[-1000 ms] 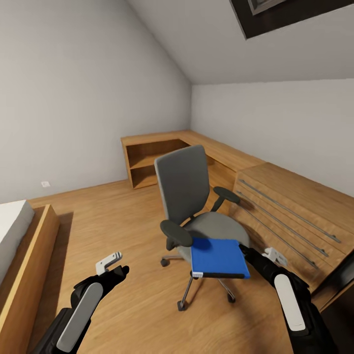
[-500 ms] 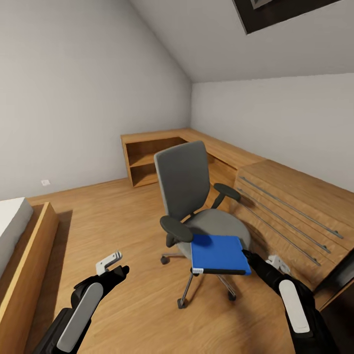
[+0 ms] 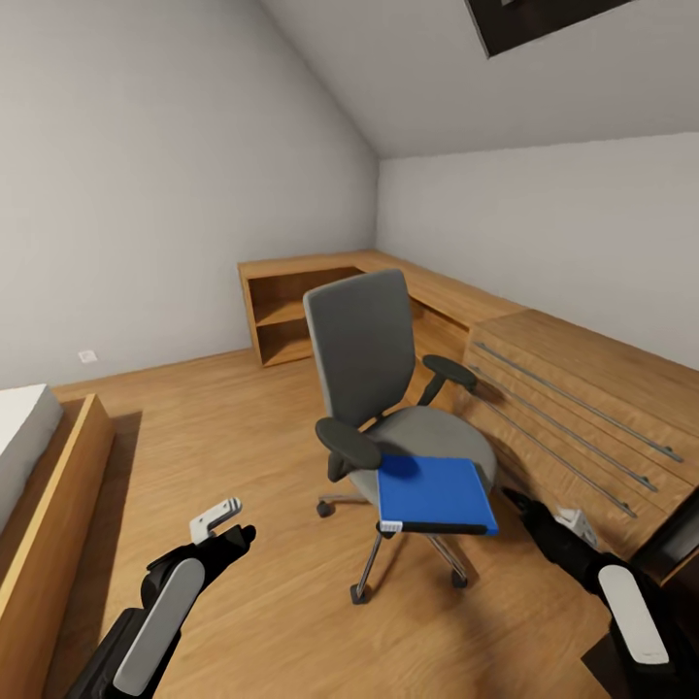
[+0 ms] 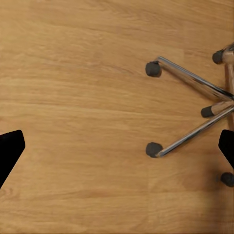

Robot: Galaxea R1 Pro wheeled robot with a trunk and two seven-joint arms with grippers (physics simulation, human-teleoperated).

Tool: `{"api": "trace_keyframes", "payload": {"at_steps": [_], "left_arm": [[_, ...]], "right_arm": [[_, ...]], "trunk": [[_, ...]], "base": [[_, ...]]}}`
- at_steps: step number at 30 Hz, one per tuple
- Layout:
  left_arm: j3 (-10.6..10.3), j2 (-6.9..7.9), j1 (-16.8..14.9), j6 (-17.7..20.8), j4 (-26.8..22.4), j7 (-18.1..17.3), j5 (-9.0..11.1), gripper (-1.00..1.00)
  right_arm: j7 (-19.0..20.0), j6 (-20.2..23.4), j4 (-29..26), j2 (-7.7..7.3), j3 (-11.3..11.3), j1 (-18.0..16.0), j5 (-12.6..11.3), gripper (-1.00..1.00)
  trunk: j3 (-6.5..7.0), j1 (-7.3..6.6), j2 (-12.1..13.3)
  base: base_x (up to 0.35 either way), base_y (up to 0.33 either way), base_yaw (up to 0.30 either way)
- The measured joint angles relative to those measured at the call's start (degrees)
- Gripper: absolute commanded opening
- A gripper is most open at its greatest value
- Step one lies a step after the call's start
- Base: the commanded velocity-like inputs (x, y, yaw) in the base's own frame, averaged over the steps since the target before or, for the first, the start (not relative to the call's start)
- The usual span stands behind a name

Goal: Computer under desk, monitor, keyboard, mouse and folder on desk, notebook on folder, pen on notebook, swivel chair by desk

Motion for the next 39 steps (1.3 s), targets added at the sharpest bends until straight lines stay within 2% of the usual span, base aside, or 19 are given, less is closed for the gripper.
{"api": "trace_keyframes", "payload": {"at_steps": [8, 15, 22, 24, 25, 30, 34, 39], "left_arm": [[-0.3, -0.18, 0.0, 0.0, 0.6, -0.1, 0.1, 1.0], [-2.8, -0.16, 0.0, -0.1, 1.6, -0.1, -0.1, 1.0], [-3.4, -0.15, 0.0, -0.2, 1.8, -0.1, -0.2, 1.0], [-3.4, -0.15, 0.0, -0.2, 1.8, -0.1, -0.2, 1.0], [-3.5, -0.15, 0.0, -0.2, 1.8, -0.1, -0.2, 1.0], [-3.5, -0.15, 0.0, -0.2, 1.8, -0.1, -0.2, 1.0], [-3.5, -0.15, 0.0, -0.2, 1.9, -0.1, -0.2, 1.0], [-3.6, -0.15, 0.0, -0.2, 1.9, -0.1, -0.1, 1.0]], "right_arm": [[0.5, 0.0, 4.9, -2.84, 0.0, -0.2, -0.8, 1.0], [1.1, 0.0, 6.1, -3.66, -0.1, -0.3, -1.4, 1.0], [1.9, 0.0, 8.4, -4.21, 0.0, -0.4, -1.5, 1.0], [3.1, 0.0, 9.3, -4.27, 0.0, -0.4, -1.5, 1.0], [5.7, 0.0, 9.8, -4.29, 0.2, -0.4, -1.5, 1.0], [12.2, 0.1, 10.7, -4.34, 0.4, -0.4, -1.3, 1.0], [17.0, 3.9, 11.1, -4.35, 0.1, -0.4, -1.4, 1.0], [19.3, 5.4, 11.1, -4.33, -0.3, -0.4, -1.4, 1.0]], "trunk": [[-1.44, 1.76, -3.2], [-2.69, 3.29, -6.0], [-3.95, 4.83, -8.8], [-4.31, 5.27, -9.6], [-4.49, 5.49, -10.0], [-5.39, 6.59, -12.0], [-6.1, 7.47, -13.6], [-7.0, 8.57, -15.6]], "base": [[0.0, 0.0, 0.0], [0.0, 0.0, 0.0], [0.0, 0.0, 0.0], [0.0, 0.0, 0.0], [0.0, 0.0, 0.0], [0.0, 0.0, 0.0], [0.0, 0.0, 0.0], [0.0, 0.0, 0.0]]}}
